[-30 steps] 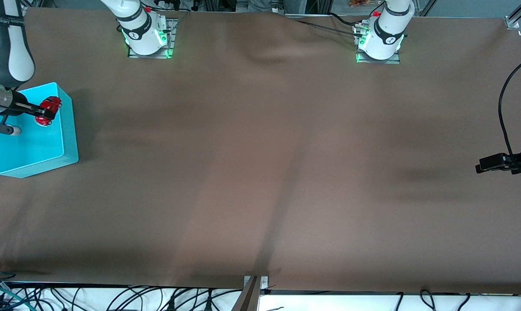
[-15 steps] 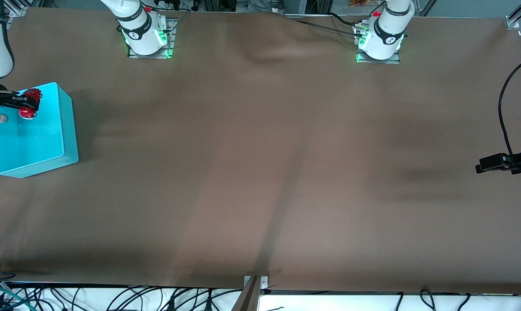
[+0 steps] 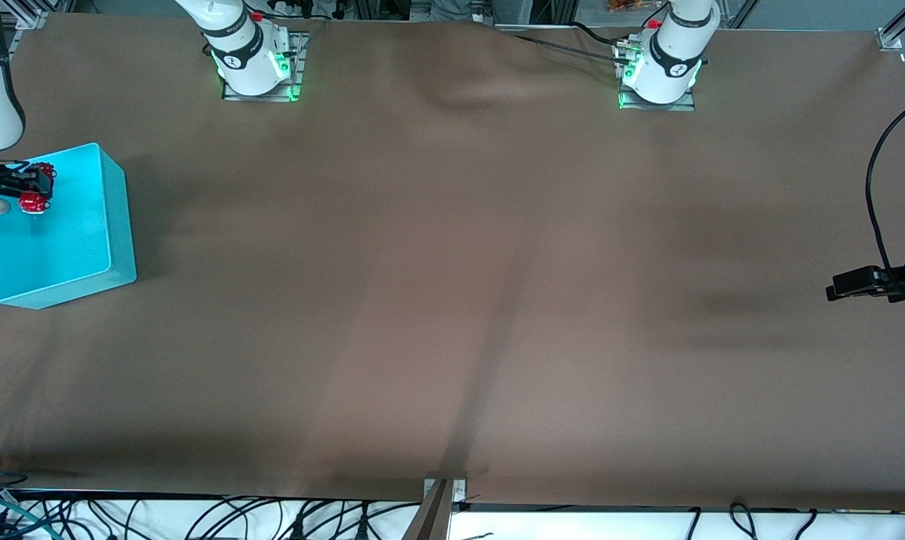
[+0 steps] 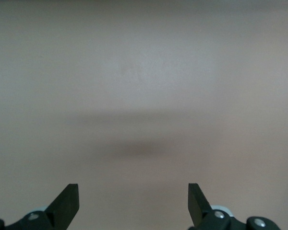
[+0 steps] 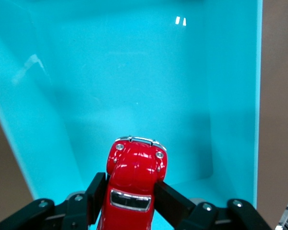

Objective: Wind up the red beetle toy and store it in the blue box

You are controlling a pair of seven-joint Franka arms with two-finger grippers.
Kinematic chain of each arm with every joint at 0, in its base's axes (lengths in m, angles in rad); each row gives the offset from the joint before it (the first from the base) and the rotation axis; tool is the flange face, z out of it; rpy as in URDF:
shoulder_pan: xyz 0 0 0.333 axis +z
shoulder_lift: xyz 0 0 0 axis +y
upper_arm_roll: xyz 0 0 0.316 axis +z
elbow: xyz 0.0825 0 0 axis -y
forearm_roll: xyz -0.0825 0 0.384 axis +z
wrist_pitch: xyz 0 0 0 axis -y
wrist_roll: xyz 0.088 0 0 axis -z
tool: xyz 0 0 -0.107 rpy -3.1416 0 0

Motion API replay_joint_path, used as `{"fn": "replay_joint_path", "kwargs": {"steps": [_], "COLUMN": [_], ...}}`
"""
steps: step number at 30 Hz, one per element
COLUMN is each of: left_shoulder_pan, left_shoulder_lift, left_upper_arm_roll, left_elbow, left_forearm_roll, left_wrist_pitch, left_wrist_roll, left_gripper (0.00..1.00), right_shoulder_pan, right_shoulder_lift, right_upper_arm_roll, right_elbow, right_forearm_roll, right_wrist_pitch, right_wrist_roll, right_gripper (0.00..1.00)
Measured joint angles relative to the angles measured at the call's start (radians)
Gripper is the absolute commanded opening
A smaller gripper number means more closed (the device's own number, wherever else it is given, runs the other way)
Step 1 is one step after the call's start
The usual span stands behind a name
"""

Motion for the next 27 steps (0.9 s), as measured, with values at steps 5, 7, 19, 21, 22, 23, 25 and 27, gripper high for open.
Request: {"fn": "replay_joint_path", "kwargs": {"steps": [5,7,19,21,22,23,25,27], "left_shoulder_pan": [0.0,0.0,0.0,0.0,0.0,0.0,0.0,0.0], "left_shoulder_lift": [0.0,0.0,0.0,0.0,0.0,0.0,0.0,0.0], "left_upper_arm_roll": [0.0,0.0,0.0,0.0,0.0,0.0,0.0,0.0], "left_elbow": [0.0,0.0,0.0,0.0,0.0,0.0,0.0,0.0], "left_forearm_roll": [0.0,0.0,0.0,0.0,0.0,0.0,0.0,0.0], "left_wrist_pitch": [0.0,0.0,0.0,0.0,0.0,0.0,0.0,0.0], "left_wrist_roll": [0.0,0.0,0.0,0.0,0.0,0.0,0.0,0.0], "left_gripper": [1.0,1.0,1.0,1.0,1.0,1.0,1.0,1.0], "right_shoulder_pan": [-0.007,-0.009,-0.023,-0.023,-0.023,-0.023,-0.023,-0.024], "right_shoulder_lift": [0.064,0.089,0.159,0.163,0.166,0.168,0.174,0.182], "right_upper_arm_roll": [0.0,0.0,0.001,0.001,0.001,0.001,0.001,0.001], "right_elbow": [-0.001,-0.001,-0.001,-0.001,-0.001,-0.001,-0.002,-0.002], "right_forearm_roll": [0.0,0.0,0.0,0.0,0.0,0.0,0.0,0.0], "right_wrist_pitch": [0.062,0.082,0.126,0.131,0.134,0.136,0.146,0.156], "right_wrist_roll": [-0.001,-0.001,-0.001,-0.001,-0.001,-0.001,-0.001,-0.001], "right_gripper": [0.0,0.0,0.0,0.0,0.0,0.0,0.0,0.0]}}
